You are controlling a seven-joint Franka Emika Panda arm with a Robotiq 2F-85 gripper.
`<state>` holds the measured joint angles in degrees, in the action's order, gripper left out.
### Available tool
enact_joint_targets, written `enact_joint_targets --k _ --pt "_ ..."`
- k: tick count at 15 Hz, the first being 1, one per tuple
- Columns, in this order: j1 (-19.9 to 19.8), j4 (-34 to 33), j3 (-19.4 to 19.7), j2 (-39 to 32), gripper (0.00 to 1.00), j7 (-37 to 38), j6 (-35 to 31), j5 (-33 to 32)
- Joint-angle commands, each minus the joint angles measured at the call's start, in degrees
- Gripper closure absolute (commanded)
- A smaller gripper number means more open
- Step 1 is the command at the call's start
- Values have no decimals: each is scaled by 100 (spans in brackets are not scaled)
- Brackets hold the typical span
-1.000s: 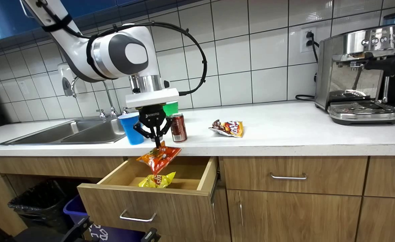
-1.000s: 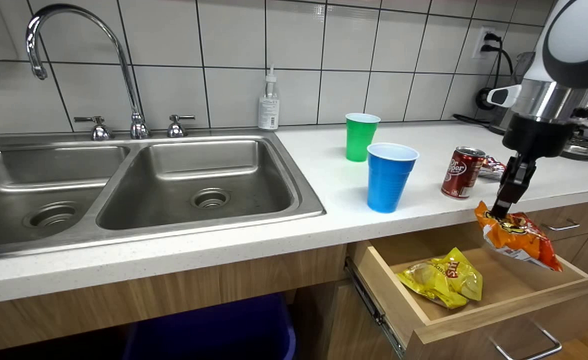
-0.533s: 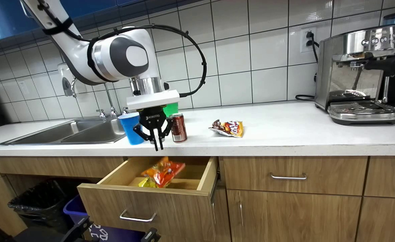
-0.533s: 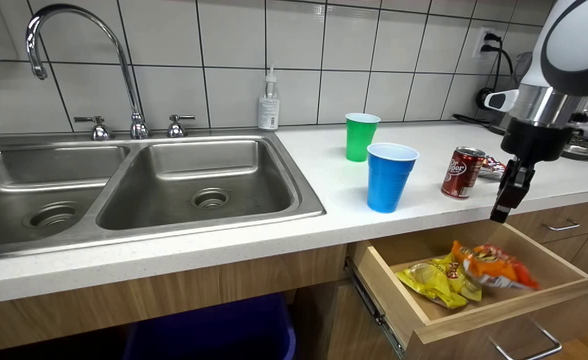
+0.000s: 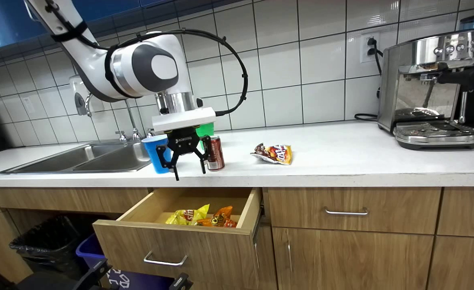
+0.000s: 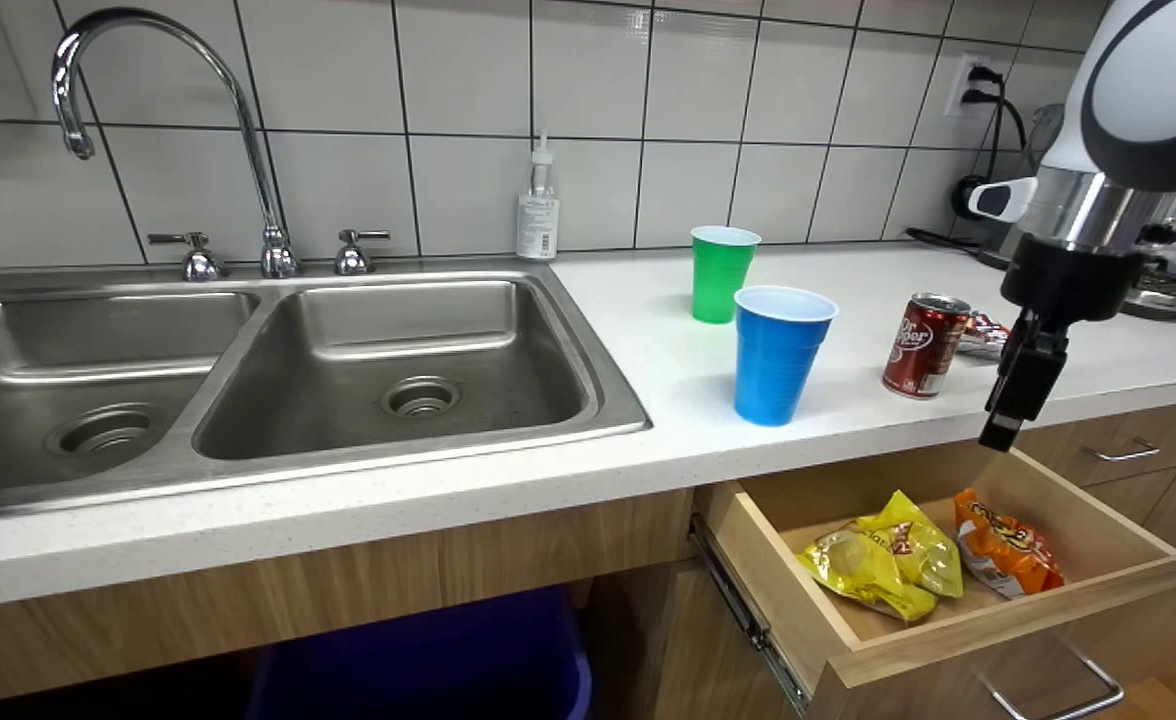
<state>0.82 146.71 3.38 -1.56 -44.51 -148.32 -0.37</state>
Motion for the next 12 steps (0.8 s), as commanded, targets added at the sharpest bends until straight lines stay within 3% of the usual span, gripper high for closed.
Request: enact_joint_targets --k 1,12 --pt "-99 -17 -98 269 0 -17 216 -3" --pt "2 -249 84 1141 0 -160 1048 465"
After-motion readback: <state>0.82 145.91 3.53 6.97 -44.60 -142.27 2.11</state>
